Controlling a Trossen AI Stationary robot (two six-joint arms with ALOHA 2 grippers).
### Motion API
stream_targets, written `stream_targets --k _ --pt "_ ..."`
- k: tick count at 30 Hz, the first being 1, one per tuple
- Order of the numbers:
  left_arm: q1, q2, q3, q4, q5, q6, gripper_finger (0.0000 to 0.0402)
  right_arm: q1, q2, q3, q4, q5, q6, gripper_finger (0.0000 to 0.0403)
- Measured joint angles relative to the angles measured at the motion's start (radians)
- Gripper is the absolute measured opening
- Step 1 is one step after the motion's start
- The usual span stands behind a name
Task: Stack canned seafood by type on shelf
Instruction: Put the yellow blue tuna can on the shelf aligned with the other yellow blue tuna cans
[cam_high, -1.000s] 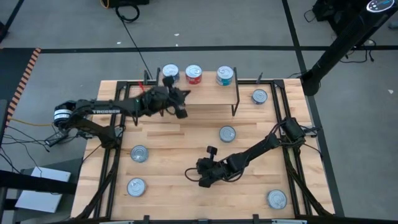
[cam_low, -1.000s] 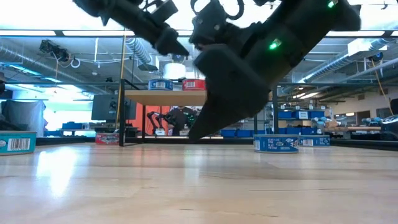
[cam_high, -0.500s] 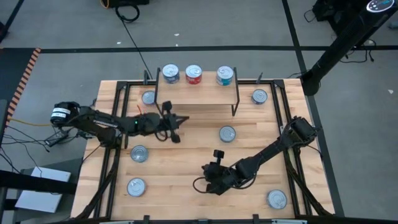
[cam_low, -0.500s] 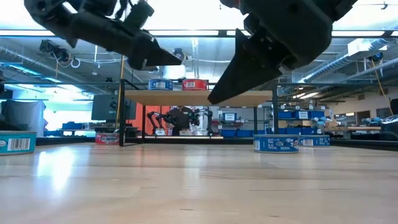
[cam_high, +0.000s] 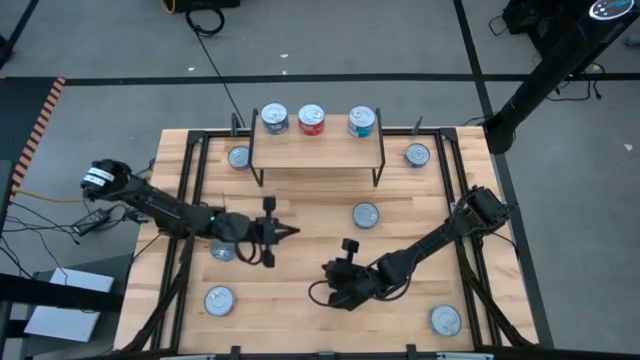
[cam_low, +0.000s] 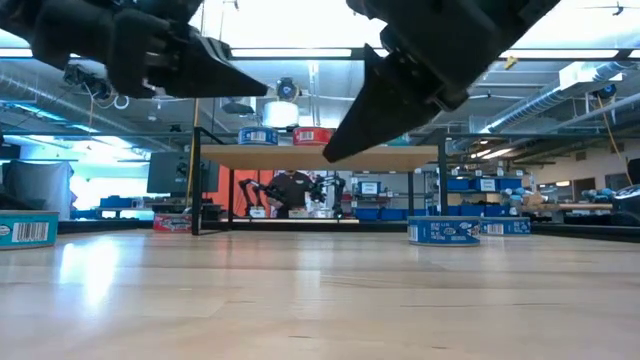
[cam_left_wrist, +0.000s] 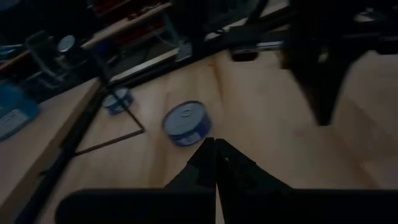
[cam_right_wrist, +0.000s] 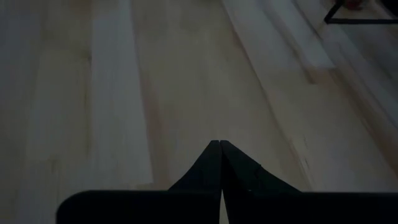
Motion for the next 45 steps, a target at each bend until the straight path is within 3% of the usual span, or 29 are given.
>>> stream_targets --k 17,45 --pt "-0.052 0.003 0.000 -0.028 -0.001 -0.051 0.0005 -0.003 0.008 0.000 0.105 -0.048 0.002 0.0019" --pt "-0.052 0.004 0.001 -0.031 -0.001 -0.098 0.0006 -0.017 0.009 0.000 0.084 -0.053 -0.003 0.0016"
